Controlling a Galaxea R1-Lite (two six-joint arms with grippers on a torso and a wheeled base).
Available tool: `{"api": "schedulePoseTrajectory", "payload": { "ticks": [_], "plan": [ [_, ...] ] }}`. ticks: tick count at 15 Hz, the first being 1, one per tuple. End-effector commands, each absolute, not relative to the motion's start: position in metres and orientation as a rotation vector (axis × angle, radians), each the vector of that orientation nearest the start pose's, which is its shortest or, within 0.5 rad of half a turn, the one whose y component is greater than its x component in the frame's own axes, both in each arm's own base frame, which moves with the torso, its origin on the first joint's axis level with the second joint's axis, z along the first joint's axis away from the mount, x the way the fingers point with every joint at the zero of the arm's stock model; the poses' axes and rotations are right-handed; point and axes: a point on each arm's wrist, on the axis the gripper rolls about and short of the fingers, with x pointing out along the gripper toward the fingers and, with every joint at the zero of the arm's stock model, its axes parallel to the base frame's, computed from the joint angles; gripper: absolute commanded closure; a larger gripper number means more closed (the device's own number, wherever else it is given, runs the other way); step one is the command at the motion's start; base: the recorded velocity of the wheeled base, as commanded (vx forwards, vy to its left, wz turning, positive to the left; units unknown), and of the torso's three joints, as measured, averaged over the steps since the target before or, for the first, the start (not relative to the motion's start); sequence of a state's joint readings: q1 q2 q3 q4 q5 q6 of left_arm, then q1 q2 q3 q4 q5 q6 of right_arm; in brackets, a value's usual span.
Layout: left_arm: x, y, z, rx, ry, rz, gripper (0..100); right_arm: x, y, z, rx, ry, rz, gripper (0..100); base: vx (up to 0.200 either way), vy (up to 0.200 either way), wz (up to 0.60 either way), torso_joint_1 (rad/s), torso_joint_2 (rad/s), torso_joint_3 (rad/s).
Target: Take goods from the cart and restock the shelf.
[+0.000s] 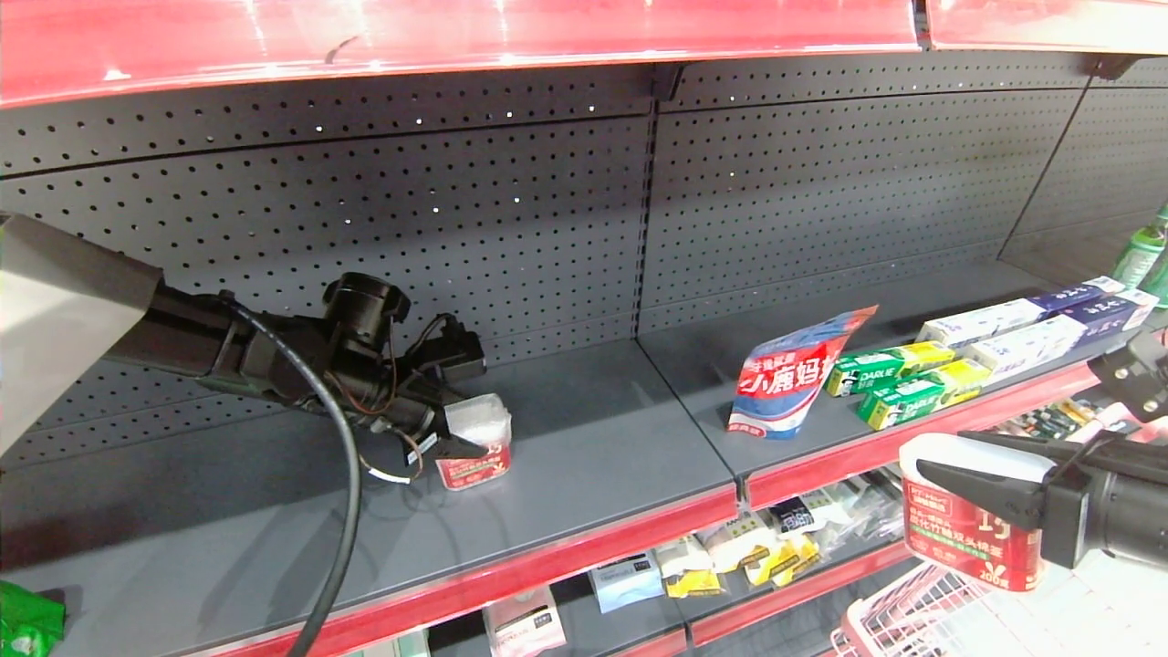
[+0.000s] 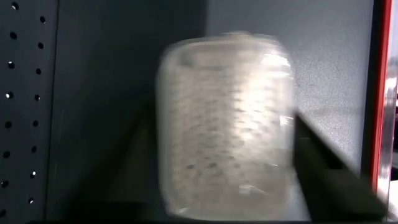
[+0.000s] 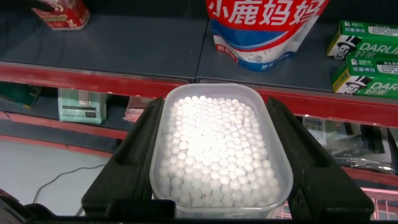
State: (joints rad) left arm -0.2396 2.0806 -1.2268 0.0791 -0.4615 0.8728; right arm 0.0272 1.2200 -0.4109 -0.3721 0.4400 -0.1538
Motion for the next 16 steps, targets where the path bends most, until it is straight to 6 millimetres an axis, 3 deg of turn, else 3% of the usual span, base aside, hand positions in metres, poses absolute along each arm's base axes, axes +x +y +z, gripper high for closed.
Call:
{"api": "schedulePoseTrajectory", "payload": {
  "ticks": [1, 14, 16],
  "plan": [
    [0.365, -0.099, 0.101, 0.667, 0.592, -1.008, 100, 0.164, 0.014, 0.165, -0.059, 0.396, 0.492, 100, 0.000, 0.000, 0.00, 0.000, 0.00, 0.000],
    [0.346, -0.096, 0.118, 0.649, 0.609, -1.060, 100, 0.167, 0.014, 0.164, -0.057, 0.404, 0.493, 100, 0.000, 0.000, 0.00, 0.000, 0.00, 0.000],
    [0.334, -0.095, 0.117, 0.644, 0.626, -1.072, 100, 0.168, 0.014, 0.165, -0.058, 0.399, 0.492, 100, 0.000, 0.000, 0.00, 0.000, 0.00, 0.000]
  ]
}}
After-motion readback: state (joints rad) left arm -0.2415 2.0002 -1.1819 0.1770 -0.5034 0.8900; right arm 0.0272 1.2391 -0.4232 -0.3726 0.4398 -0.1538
